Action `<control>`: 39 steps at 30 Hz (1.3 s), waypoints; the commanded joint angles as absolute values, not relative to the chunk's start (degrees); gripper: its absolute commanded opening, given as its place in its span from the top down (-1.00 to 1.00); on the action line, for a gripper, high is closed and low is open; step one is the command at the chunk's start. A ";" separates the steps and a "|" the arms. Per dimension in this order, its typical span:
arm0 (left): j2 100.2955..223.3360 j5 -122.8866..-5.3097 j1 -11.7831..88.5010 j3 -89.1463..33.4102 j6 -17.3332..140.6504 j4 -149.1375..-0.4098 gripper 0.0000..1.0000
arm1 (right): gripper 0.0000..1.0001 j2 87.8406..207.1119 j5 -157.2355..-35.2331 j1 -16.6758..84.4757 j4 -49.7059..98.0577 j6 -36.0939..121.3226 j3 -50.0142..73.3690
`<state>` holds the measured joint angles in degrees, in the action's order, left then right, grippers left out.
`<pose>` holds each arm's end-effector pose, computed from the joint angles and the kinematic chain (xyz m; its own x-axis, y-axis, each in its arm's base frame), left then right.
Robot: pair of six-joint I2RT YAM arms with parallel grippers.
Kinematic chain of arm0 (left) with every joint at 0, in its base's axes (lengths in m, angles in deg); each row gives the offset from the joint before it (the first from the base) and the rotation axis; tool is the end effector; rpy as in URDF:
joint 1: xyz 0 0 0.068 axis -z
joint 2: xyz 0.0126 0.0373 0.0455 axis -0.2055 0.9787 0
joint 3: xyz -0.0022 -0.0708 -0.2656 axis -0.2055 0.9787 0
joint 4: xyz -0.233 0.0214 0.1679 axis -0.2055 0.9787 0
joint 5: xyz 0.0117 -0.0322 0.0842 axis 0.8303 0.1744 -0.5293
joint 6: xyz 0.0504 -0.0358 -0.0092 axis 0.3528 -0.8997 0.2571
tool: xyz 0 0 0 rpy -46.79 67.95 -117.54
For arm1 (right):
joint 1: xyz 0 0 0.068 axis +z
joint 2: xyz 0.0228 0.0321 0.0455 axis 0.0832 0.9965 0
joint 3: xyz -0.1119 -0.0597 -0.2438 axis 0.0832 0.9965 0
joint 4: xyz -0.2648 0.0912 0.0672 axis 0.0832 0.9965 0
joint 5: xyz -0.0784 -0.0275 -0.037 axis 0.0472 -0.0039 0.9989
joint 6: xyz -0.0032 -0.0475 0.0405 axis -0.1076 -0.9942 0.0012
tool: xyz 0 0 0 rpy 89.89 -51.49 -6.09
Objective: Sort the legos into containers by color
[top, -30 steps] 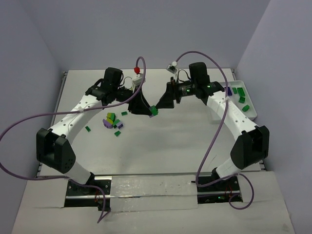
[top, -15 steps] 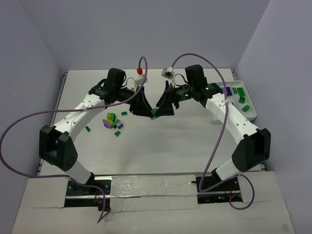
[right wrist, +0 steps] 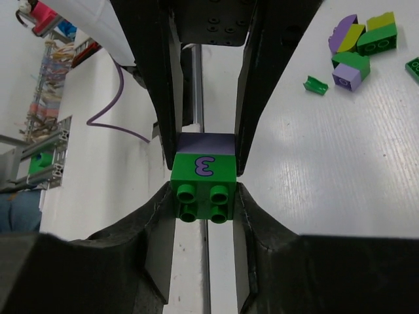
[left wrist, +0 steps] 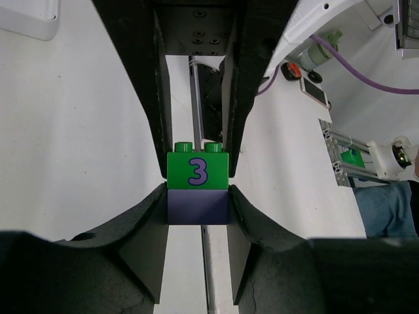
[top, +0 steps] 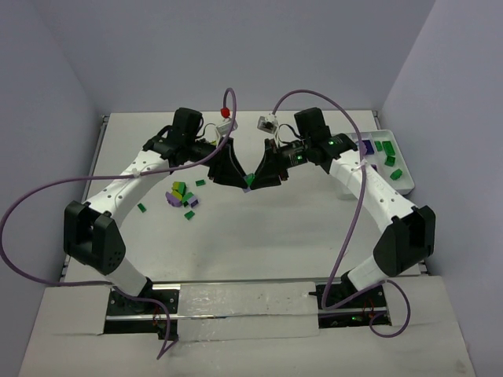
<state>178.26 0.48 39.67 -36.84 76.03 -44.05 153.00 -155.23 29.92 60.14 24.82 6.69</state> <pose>0.3115 -0.2158 0.3319 -0.5213 0.2913 -0.8021 0.8178 -0.0981 -0.5671 0.2989 0.1886 0.3475 -0.4522 -0.2957 -0.8415 -0.8830 0.0156 0.4691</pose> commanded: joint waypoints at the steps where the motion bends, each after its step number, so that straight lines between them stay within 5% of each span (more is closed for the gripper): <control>1: 177.64 1.91 39.98 -37.96 77.46 -45.68 0.99 | 0.60 152.70 -156.10 29.81 60.14 25.60 4.00; 5: 177.68 0.51 39.85 -36.52 80.34 -43.17 1.00 | 1.00 152.49 -157.32 25.32 59.92 27.40 4.47; 12: 178.90 -3.25 38.20 -34.95 89.43 -35.14 1.00 | 1.00 153.58 -153.61 6.68 74.09 16.00 -0.70; 20: 178.35 -15.69 38.25 -33.76 81.54 -44.05 1.00 | 1.00 160.27 -108.05 -5.84 73.21 13.87 -4.90; 24: 180.42 -22.03 38.23 -36.35 79.84 -43.86 1.00 | 1.00 165.92 -95.48 -10.66 70.70 14.19 -7.22; 39: 184.08 -23.87 38.43 -40.16 77.43 -43.40 1.00 | 1.00 176.19 -83.79 -19.95 61.35 8.97 -4.74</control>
